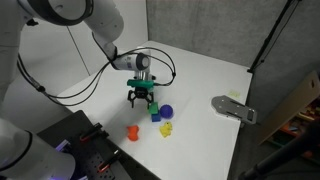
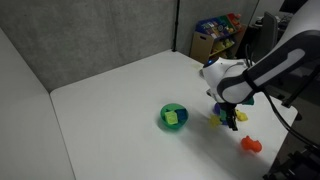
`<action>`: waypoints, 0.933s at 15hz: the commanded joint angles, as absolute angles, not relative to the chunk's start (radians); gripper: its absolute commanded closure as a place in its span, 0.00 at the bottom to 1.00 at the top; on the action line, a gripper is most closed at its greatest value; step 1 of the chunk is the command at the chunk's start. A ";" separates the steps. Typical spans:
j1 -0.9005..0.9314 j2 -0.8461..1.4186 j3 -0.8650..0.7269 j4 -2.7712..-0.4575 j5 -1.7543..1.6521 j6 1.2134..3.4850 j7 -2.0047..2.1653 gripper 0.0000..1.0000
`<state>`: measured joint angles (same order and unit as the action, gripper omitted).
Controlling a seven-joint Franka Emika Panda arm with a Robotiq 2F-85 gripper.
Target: Remove the orange toy from the green bowl and put it on the table
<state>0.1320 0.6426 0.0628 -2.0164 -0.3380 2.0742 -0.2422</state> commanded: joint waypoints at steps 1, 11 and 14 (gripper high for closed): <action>0.112 0.550 0.102 -2.018 -0.281 2.081 -0.246 0.00; 0.105 0.328 0.116 -2.033 -0.068 2.177 -0.189 0.00; 0.102 0.239 0.105 -2.081 -0.058 2.192 -0.163 0.00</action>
<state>0.1153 0.3391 0.1055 -2.0114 -0.0729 2.1703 -0.2019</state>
